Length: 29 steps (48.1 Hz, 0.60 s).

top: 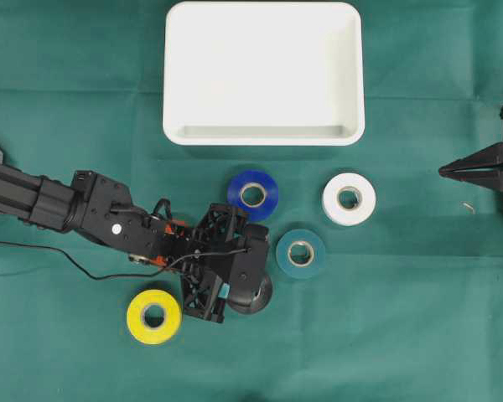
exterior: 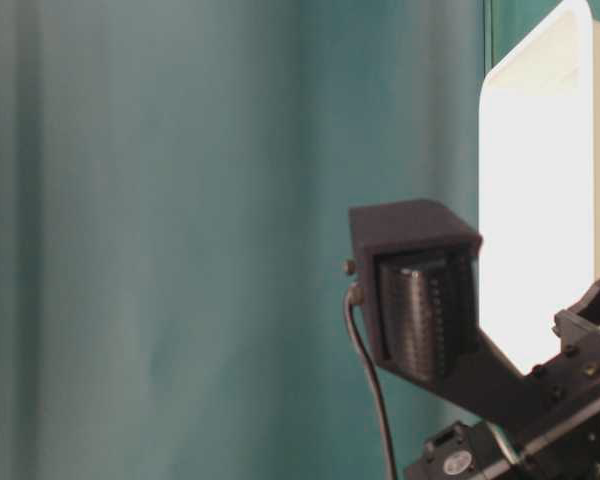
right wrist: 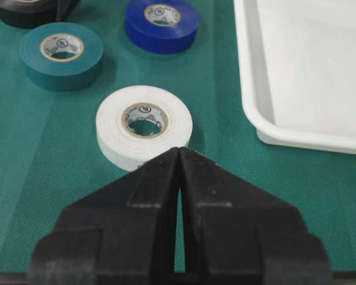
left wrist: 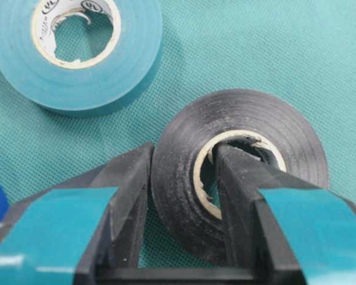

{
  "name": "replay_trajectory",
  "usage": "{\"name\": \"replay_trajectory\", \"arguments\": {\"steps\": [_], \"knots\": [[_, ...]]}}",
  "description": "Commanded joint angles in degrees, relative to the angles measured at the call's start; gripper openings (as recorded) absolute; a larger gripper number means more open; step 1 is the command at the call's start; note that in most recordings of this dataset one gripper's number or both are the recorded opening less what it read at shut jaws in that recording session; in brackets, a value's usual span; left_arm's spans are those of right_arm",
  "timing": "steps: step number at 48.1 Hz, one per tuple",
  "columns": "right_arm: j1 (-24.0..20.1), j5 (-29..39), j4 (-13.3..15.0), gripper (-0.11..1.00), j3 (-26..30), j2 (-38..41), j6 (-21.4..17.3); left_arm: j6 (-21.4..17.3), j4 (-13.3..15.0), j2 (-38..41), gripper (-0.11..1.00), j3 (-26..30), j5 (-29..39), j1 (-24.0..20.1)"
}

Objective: Put the tape into the white case with the left arm.
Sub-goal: 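Lower the left gripper into the black roll's hole and close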

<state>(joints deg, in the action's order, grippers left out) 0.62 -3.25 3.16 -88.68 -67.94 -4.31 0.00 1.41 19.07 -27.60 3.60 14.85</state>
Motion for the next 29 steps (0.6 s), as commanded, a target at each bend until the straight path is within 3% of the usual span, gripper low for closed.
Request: {"name": "replay_trajectory", "arguments": {"steps": [1,10,29], "knots": [[0.1,-0.6,0.1,-0.09,0.6,0.4,-0.1,0.0,0.1,-1.1,0.3,-0.2,0.7,0.3],[0.0,-0.6,0.1,-0.09,0.6,0.4,-0.1,0.0,0.1,-2.5,0.3,-0.2,0.7,1.1],[0.0,-0.5,0.1,-0.09,0.6,0.4,-0.1,-0.5,0.0,-13.3,0.26,0.2,6.0,3.0]]}}
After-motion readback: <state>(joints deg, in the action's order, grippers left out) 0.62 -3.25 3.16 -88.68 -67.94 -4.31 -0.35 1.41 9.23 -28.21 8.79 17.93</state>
